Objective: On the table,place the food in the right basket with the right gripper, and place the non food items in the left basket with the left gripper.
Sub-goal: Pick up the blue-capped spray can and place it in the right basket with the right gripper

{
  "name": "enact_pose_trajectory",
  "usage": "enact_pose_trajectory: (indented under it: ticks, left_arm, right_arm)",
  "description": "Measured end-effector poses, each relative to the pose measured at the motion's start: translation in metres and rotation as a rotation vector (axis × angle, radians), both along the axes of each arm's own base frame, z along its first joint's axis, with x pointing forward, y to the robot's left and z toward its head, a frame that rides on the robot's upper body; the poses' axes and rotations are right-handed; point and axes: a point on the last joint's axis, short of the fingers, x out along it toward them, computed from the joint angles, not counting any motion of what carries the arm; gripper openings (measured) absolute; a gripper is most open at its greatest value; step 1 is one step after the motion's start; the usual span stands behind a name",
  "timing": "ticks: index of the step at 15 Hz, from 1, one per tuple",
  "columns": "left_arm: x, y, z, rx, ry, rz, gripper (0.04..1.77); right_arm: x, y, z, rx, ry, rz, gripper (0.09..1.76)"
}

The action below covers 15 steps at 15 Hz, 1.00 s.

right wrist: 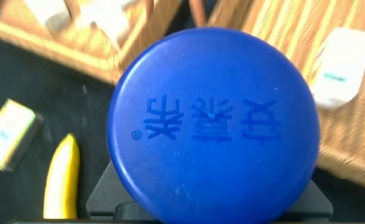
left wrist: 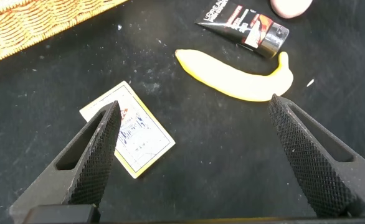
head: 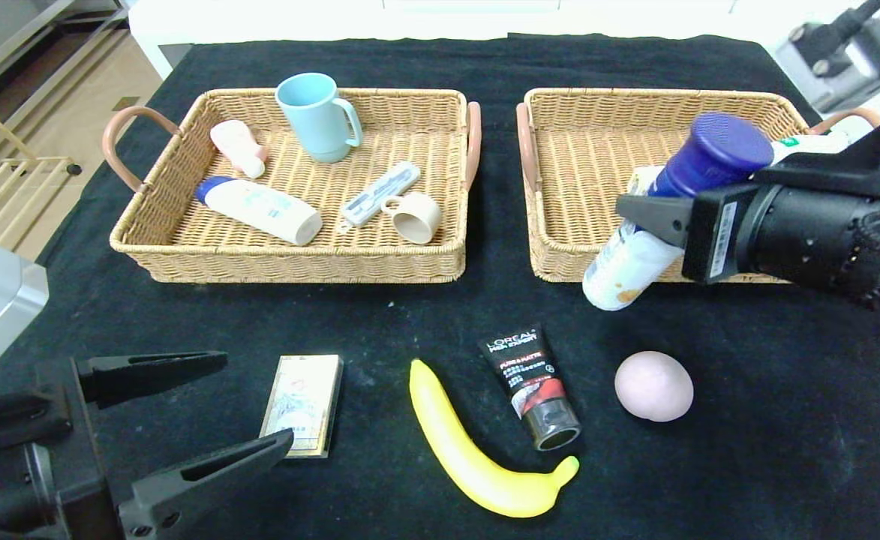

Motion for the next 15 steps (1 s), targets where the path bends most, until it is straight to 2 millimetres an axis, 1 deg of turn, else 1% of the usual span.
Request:
enact_pose_trajectory:
  ticks: [3,6,8,11,15]
  left_arm:
    - [0.000,0.000,0.000,0.000,0.001,0.000,1.72]
    - [0.000,0.000,0.000,0.000,0.000,0.000,1.72]
    - [0.000,0.000,0.000,0.000,0.000,0.000,1.72]
    - [0.000,0.000,0.001,-0.002,-0.004,0.003,1.72]
    - [0.000,0.001,0.001,-0.003,-0.007,0.007,1.72]
  right_arm:
    - [-0.001,-0.005,0.030,0.044,-0.060,-0.012,0.84]
    - [0.013,-0.005,0.050,0.074,-0.113,-0.046,0.84]
    - [0.027,-0.004,0.054,0.079,-0.125,-0.072,0.84]
    - [0.054,-0.002,0.057,0.083,-0.136,-0.117,0.84]
    - [0.093,0.000,0.048,0.074,-0.127,-0.174,0.84]
